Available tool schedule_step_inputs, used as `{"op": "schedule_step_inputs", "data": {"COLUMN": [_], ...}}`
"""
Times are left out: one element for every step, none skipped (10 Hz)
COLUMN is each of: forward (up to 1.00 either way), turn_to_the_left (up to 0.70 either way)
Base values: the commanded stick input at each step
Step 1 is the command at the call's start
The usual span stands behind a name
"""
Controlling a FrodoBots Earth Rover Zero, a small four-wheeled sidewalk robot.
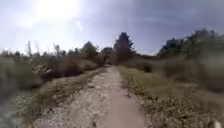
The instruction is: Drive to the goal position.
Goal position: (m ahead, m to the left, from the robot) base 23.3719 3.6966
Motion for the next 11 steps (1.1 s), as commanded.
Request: {"op": "schedule_step_inputs", "data": {"forward": [0.85, 0.85, 0.85, 0.85, 0.85, 0.85, 0.85, 0.85, 0.85, 0.85, 0.85], "turn_to_the_left": [0.0, 0.0, 0.0, 0.0, 0.0, 0.0, 0.0, 0.0, 0.0, 0.0, 0.0]}}
